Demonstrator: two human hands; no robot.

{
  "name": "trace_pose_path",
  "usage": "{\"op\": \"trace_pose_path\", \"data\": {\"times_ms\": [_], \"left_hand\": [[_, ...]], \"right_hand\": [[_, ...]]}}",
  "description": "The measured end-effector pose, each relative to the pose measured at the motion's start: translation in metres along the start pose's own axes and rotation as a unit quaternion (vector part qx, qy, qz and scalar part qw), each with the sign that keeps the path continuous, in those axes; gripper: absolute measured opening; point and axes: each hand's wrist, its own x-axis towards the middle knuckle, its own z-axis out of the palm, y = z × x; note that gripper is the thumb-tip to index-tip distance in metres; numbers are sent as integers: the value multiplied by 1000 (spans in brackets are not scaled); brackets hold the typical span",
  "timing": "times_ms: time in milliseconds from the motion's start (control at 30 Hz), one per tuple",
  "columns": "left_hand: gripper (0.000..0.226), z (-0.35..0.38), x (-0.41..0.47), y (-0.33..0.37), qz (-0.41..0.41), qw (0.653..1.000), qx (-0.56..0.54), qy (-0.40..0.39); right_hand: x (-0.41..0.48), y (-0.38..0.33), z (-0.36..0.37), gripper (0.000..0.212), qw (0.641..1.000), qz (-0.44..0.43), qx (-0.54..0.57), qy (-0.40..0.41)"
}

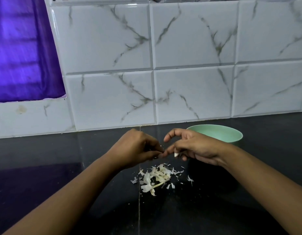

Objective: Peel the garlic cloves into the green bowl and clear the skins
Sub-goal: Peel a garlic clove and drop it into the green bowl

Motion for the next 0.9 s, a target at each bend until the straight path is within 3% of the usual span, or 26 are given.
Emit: {"op": "trace_pose_path", "data": {"times_ms": [133, 300, 433, 633, 800, 900], "left_hand": [[8, -9, 0, -2, -24, 999, 0, -43], [37, -8, 1, -3, -81, 984, -53, -148], [8, -10, 2, -2, -119, 987, -27, -100], [50, -7, 2, 7, -159, 984, -39, -71], [19, 7, 4, 8, -138, 985, -102, -23], [18, 7, 3, 9, -144, 979, -134, -46]], "right_hand": [[2, 1, -5, 29, 998, 4, 66, 26], [4, 5, -3, 31, 997, -24, 59, 46], [3, 4, -2, 31, 995, -42, 55, 68], [1, 0, 4, 29, 991, -82, 56, 94], [2, 1, 12, 21, 987, -105, 70, 97], [3, 2, 13, 19, 988, -109, 59, 95]]}}
